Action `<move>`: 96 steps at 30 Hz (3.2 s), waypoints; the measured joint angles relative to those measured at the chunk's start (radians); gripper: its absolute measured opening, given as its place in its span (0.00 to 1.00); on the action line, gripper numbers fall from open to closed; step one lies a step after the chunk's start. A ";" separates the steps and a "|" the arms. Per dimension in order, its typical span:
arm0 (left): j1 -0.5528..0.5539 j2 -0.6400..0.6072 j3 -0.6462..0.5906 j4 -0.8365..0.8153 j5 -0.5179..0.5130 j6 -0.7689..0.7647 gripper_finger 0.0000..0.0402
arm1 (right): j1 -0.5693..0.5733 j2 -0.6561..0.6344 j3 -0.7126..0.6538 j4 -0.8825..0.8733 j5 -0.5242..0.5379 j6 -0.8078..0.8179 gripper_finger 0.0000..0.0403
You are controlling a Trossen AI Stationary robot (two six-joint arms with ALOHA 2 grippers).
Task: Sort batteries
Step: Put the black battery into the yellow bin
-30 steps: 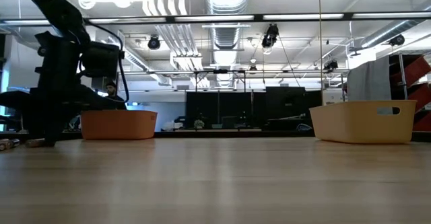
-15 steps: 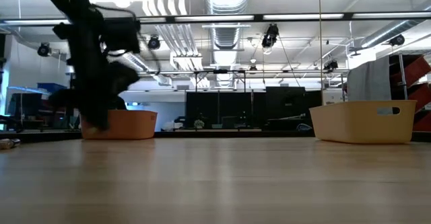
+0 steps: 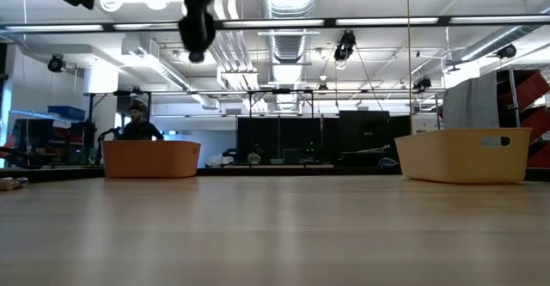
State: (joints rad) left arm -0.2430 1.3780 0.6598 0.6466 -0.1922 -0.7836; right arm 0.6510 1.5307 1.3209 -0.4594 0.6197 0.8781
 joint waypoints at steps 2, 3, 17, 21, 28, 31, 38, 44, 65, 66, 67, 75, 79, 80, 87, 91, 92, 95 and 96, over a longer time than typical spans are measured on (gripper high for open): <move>-0.058 0.047 0.005 0.160 -0.027 0.042 0.07 | -0.001 0.019 0.000 0.016 0.000 0.010 0.26; -0.082 0.073 0.014 0.215 -0.041 0.059 0.07 | -0.001 0.031 0.000 0.040 0.001 0.012 0.28; -0.221 0.361 0.310 0.204 -0.052 0.155 0.07 | -0.025 0.116 0.053 0.206 -0.009 0.109 0.37; -0.225 0.362 0.313 0.199 -0.060 0.155 0.07 | -0.024 0.104 0.052 0.203 -0.032 0.150 0.32; -0.226 0.359 0.308 0.199 -0.061 0.160 0.07 | -0.023 0.100 0.052 0.207 -0.031 0.173 0.16; -0.226 0.358 0.307 0.199 -0.060 0.163 0.07 | -0.023 0.100 0.052 0.206 -0.031 0.176 0.11; -0.225 0.357 0.307 0.199 -0.017 0.166 0.12 | -0.023 0.097 0.060 0.203 -0.077 0.163 0.11; -0.226 0.315 0.307 0.163 -0.006 0.218 0.23 | -0.029 0.095 0.106 0.175 -0.105 0.132 0.11; -0.578 -0.098 0.273 -0.225 -0.316 0.353 0.29 | -0.246 -0.124 0.185 -1.054 -0.260 -0.387 0.11; -0.607 -0.092 0.273 -0.223 -0.383 0.352 0.29 | -0.282 -0.164 0.141 -1.069 -0.259 -0.409 0.11; -0.635 -0.084 0.273 -0.223 -0.442 0.351 0.29 | -0.322 -0.203 0.094 -1.092 -0.258 -0.429 0.11; -0.705 -0.013 0.273 -0.217 -0.660 0.304 0.29 | -0.697 -0.398 -0.264 -0.837 -0.410 -0.745 0.11; -0.669 -0.010 0.273 -0.220 -0.662 0.295 0.29 | -0.873 -0.375 -0.400 -0.739 -0.450 -0.890 0.11; -0.661 -0.013 0.273 -0.221 -0.662 0.295 0.29 | -0.921 -0.359 -0.424 -0.724 -0.447 -0.916 0.11; -0.618 -0.044 0.273 -0.259 -0.662 0.304 0.29 | -1.237 -0.200 -0.503 -0.633 -0.546 -0.913 0.11; -0.595 -0.078 0.272 -0.306 -0.663 0.301 0.29 | -1.367 -0.101 -0.490 -0.607 -0.629 -0.804 0.11; -0.590 -0.087 0.272 -0.317 -0.663 0.300 0.29 | -1.386 -0.079 -0.489 -0.600 -0.655 -0.783 0.11; -0.576 -0.109 0.273 -0.350 -0.663 0.299 0.29 | -1.414 -0.036 -0.477 -0.600 -0.700 -0.740 0.11; -0.572 -0.114 0.273 -0.356 -0.663 0.300 0.29 | -1.417 -0.025 -0.476 -0.595 -0.700 -0.731 0.11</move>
State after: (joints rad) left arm -0.8147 1.2636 0.9325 0.2910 -0.8547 -0.4838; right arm -0.7662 1.5053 0.8444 -1.0546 -0.0805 0.1476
